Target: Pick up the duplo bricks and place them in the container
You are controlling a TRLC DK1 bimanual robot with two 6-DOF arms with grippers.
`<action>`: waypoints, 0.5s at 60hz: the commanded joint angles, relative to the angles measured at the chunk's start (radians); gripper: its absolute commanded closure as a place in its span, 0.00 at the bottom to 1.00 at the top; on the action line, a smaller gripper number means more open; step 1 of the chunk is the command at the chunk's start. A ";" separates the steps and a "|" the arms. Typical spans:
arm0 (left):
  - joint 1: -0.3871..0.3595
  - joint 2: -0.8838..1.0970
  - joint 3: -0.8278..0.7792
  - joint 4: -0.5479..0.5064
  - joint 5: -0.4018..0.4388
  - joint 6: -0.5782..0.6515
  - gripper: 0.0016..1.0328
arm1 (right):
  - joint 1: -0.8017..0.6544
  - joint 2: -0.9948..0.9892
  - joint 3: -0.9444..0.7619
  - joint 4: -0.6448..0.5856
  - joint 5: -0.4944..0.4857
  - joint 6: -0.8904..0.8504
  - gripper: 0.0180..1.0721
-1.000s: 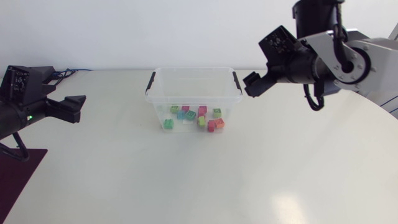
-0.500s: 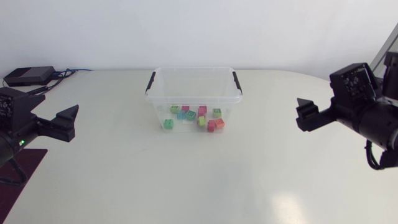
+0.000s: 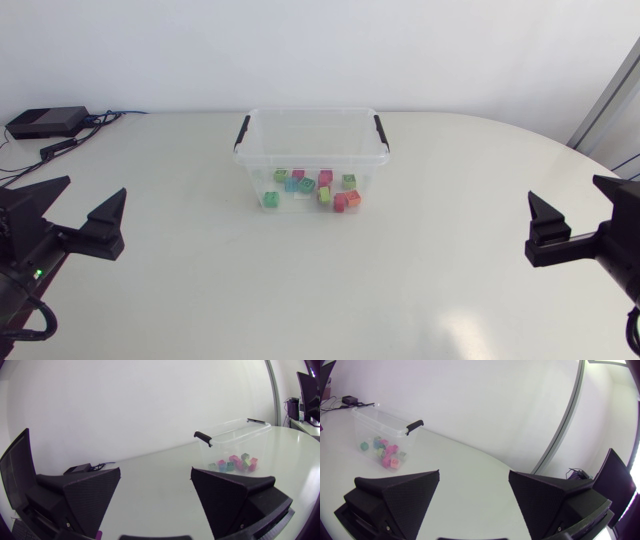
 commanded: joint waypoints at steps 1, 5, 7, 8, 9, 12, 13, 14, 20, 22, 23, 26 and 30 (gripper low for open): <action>-0.014 -0.047 -0.039 -0.008 -0.012 -0.050 0.05 | -0.013 -0.033 -0.053 0.011 -0.012 0.050 0.05; -0.025 -0.090 -0.058 -0.026 -0.023 -0.073 0.05 | -0.022 -0.064 -0.086 0.029 -0.031 0.080 0.05; -0.031 -0.115 -0.070 -0.036 -0.030 -0.087 0.05 | -0.028 -0.083 -0.105 0.040 -0.041 0.098 0.05; -0.033 -0.122 -0.072 -0.038 -0.032 -0.090 0.05 | -0.029 -0.087 -0.110 0.043 -0.044 0.103 0.05; -0.035 -0.132 -0.077 -0.043 -0.035 -0.096 0.05 | -0.032 -0.095 -0.118 0.047 -0.048 0.110 0.05; -0.042 -0.157 -0.088 -0.053 -0.042 -0.109 0.05 | -0.037 -0.113 -0.137 0.057 -0.059 0.127 0.05; -0.044 -0.167 -0.092 -0.057 -0.044 -0.114 0.05 | -0.039 -0.120 -0.144 0.061 -0.063 0.134 0.05; -0.048 -0.184 -0.100 -0.064 -0.049 -0.123 0.05 | -0.043 -0.132 -0.157 0.068 -0.070 0.146 0.05; -0.065 -0.250 -0.129 -0.090 -0.067 -0.158 0.05 | -0.057 -0.180 -0.207 0.096 -0.098 0.192 0.05; -0.070 -0.272 -0.139 -0.099 -0.073 -0.170 0.05 | -0.062 -0.196 -0.223 0.105 -0.108 0.207 0.05; -0.072 -0.281 -0.143 -0.103 -0.075 -0.174 0.05 | -0.064 -0.202 -0.230 0.108 -0.111 0.213 0.05; -0.079 -0.310 -0.156 -0.115 -0.083 -0.190 0.05 | -0.070 -0.224 -0.252 0.120 -0.124 0.233 0.05; -0.089 -0.350 -0.173 -0.131 -0.094 -0.211 0.05 | -0.079 -0.253 -0.282 0.137 -0.141 0.261 0.05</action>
